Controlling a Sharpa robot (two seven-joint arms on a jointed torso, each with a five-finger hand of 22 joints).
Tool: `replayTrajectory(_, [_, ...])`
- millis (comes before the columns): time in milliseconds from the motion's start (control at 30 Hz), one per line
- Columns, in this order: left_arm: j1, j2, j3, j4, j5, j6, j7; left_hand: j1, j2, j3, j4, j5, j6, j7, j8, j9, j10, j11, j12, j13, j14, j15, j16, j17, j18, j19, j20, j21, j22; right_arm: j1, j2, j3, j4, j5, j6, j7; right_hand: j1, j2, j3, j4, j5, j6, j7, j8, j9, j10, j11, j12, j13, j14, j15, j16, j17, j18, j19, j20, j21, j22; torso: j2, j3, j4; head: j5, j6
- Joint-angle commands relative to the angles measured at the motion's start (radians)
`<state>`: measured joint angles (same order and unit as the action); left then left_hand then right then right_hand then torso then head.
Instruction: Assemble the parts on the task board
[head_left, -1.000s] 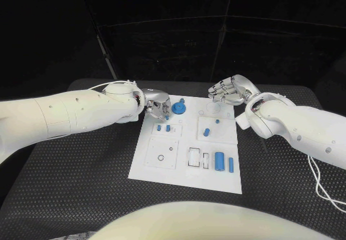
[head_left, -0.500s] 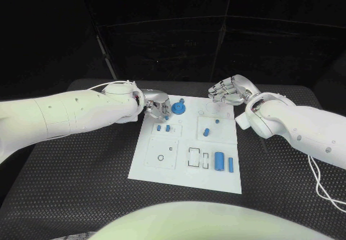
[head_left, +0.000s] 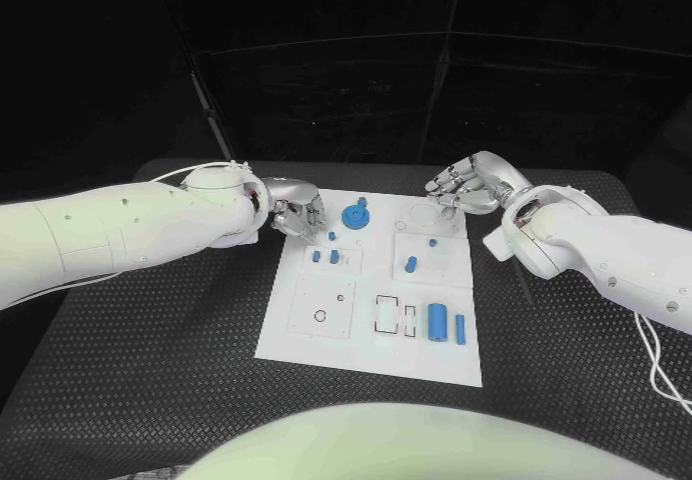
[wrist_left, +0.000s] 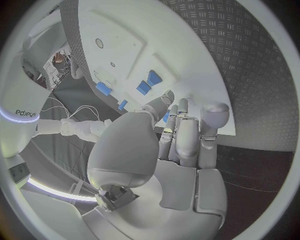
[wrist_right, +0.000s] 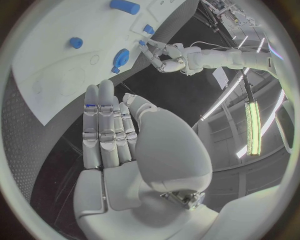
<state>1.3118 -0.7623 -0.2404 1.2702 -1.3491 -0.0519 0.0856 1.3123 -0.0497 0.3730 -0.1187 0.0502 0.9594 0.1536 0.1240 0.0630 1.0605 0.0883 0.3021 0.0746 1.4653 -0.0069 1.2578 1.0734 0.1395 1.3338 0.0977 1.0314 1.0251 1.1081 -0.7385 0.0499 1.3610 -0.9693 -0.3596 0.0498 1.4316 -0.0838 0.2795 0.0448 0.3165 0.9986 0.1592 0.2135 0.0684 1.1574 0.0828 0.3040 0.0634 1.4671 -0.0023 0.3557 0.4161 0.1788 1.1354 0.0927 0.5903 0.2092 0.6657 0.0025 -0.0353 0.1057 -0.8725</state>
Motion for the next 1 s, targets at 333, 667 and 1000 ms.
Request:
replayTrajectory(333, [0.028, -0.083, 0.001, 0.071, 0.467, -0.121, 0.119, -0.011, -0.009, 0.005, 0.015, 0.000, 0.039, 0.017, 0.011, 0.008, 0.007, 0.007, -0.002, 0.001, 0.005, 0.013, -0.026, -0.042, 0.000, -0.029, 0.010, -0.054, -0.044, -0.010, -0.086, 0.000, 0.091, -0.494, 0.074, -0.087, -0.018, -0.010, 0.038, -0.031, -0.106, 0.019, -0.004, -0.076, -0.004, -0.003, 0.003, -0.122, 0.000, 0.046, -0.004, 0.416, 0.296, -0.001, -0.011, -0.010, 0.186, 0.124, 0.002, -0.0035, 0.0057, -0.075, 0.008])
replayTrajectory(667, [0.030, -0.126, 0.001, 0.185, 0.925, -0.181, 0.259, -0.016, -0.009, 0.007, 0.024, 0.000, 0.054, 0.018, 0.015, 0.005, 0.015, 0.008, 0.002, 0.005, -0.050, 0.014, -0.125, -0.180, 0.030, -0.112, 0.012, -0.209, -0.184, -0.042, -0.112, 0.001, 0.160, -0.727, 0.060, -0.158, -0.041, -0.040, 0.065, -0.027, -0.113, 0.006, 0.007, -0.119, -0.002, -0.043, 0.015, -0.149, 0.003, 0.044, 0.007, 0.651, 0.498, 0.002, -0.030, 0.005, 0.267, 0.181, -0.001, -0.0076, 0.0061, -0.102, 0.018])
replayTrajectory(1000, [0.030, -0.140, 0.000, 0.257, 1.128, -0.164, 0.305, -0.017, -0.011, 0.006, 0.033, 0.000, 0.051, 0.024, 0.009, 0.004, -0.006, 0.016, -0.008, 0.000, -0.168, 0.022, -0.365, -0.469, 0.044, -0.185, 0.019, -0.350, -0.293, -0.069, -0.080, 0.001, 0.159, -0.797, 0.069, -0.182, -0.042, -0.049, 0.089, -0.030, -0.112, -0.013, 0.012, -0.146, -0.001, -0.055, 0.019, -0.155, 0.003, 0.043, 0.013, 0.764, 0.596, 0.004, -0.042, 0.011, 0.314, 0.213, 0.003, -0.0072, 0.0060, -0.098, 0.029])
